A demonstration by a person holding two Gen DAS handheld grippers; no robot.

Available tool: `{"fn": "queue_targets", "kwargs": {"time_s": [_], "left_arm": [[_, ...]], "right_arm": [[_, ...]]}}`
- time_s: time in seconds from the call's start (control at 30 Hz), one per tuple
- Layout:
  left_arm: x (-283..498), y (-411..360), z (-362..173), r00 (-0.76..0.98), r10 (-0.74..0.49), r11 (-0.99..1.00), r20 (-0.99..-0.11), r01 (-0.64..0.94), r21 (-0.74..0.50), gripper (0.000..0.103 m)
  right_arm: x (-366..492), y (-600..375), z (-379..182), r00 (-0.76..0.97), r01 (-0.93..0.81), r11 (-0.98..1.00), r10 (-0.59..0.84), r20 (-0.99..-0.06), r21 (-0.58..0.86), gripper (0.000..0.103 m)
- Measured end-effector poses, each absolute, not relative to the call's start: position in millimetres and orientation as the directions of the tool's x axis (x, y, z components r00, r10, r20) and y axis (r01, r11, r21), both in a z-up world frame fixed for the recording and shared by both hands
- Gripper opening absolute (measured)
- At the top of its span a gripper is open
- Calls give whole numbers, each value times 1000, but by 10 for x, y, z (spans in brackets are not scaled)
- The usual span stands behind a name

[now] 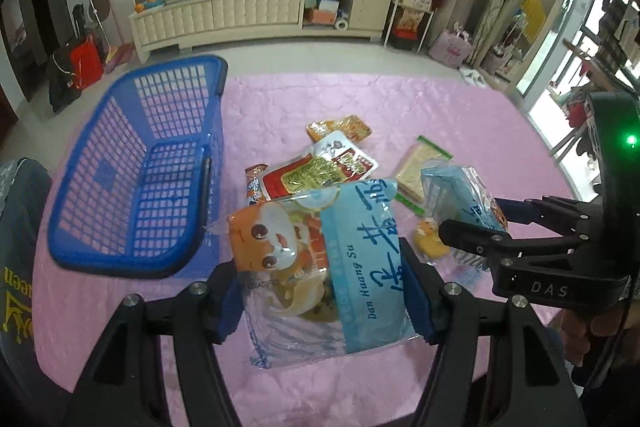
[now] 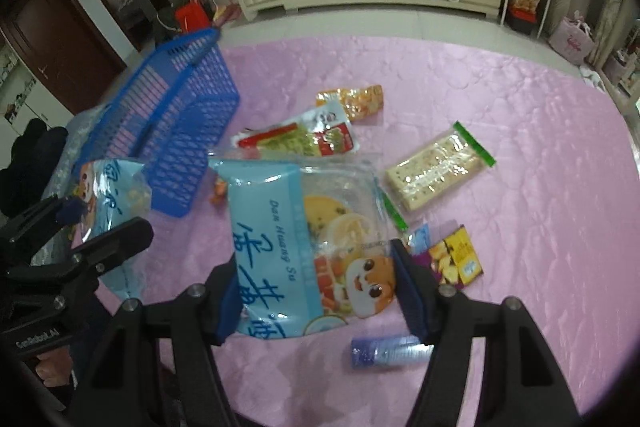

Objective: Organize snacks
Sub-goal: 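Carry both bags over the blue basket and open both tools to drop them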

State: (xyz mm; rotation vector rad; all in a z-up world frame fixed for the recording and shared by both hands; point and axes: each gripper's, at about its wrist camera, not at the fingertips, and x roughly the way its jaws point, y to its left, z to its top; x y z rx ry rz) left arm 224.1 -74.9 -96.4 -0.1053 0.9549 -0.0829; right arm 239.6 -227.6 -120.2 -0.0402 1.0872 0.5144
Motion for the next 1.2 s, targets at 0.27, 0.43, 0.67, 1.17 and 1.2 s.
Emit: {"fn": "queue_targets", "kwargs": {"time_s": [0.27,0.43,0.67,1.17,1.2], "left_arm": [[1781,-714,-607,634,-118,992,-764,47,-114,64],[1588,-569,-405,670,-117,993,-733,64,-100,64],[1422,-205,-191,705,-90,996,-704,46,-81,64],[1467,706,-101,698,-31,999,-715,-3,-46,64],[1489,735,-108,695,-33,999,-718,-4,-50,64]], "right_arm": [[2012,-2207,-845,441,-430,886,375,-815,175,70],[1860,-2058,-680,471,-439,882,387,-792,170,70],[1715,-1751,-447,497,-451,876,404,-768,170,70],[1780,-792,-419,468,-512,838,455,-758,187,70],[1798,-739,-427,461,-515,835,458,-760,191,70]]}}
